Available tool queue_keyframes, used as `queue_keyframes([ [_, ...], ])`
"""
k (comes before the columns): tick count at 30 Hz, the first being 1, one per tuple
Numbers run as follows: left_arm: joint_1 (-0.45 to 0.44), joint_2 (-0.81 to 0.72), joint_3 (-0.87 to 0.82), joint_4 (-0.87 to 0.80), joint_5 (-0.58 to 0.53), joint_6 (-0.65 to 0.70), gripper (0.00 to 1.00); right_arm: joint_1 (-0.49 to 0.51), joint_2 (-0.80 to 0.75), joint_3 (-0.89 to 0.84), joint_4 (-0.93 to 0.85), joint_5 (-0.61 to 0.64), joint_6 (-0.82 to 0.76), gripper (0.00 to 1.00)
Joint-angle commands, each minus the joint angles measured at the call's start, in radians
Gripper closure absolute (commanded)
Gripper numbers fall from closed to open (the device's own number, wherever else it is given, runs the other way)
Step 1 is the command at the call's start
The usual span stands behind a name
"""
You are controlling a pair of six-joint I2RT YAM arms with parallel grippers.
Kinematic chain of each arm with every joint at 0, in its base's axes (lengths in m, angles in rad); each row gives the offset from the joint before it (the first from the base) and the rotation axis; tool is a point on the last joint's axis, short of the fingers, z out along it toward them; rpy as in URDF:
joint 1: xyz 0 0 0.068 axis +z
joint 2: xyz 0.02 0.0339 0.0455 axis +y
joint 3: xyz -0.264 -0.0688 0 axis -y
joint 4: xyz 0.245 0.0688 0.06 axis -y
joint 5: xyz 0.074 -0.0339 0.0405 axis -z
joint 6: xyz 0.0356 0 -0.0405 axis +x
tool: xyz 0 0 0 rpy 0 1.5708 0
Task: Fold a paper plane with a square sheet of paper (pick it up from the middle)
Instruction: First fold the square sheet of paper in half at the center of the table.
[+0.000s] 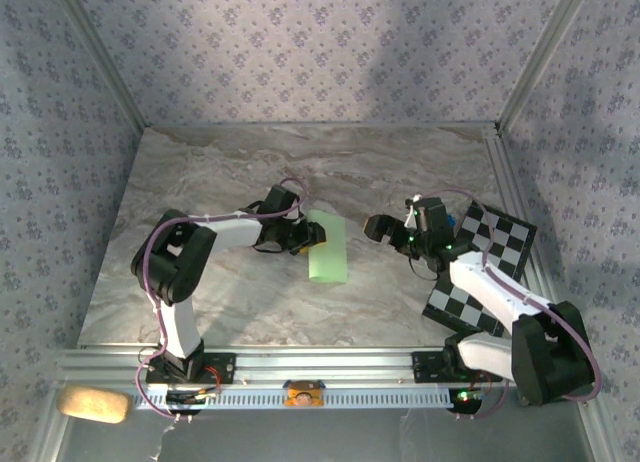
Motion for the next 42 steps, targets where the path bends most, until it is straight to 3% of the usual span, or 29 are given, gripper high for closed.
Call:
queue_keyframes([
  [1,-0.004,0.010,0.026,-0.050,-0.037,0.035,0.51,0.005,0.019,0.037,-0.003,-0.014,0.019,0.00],
  [27,-0.050,-0.043,0.097,-0.260,-0.256,0.144,0.29,0.016,0.025,0.044,-0.025,0.003,0.008,0.00],
  [42,-0.050,-0.066,0.101,-0.294,-0.306,0.170,0.30,0.022,0.024,0.044,-0.031,0.000,0.006,0.00],
])
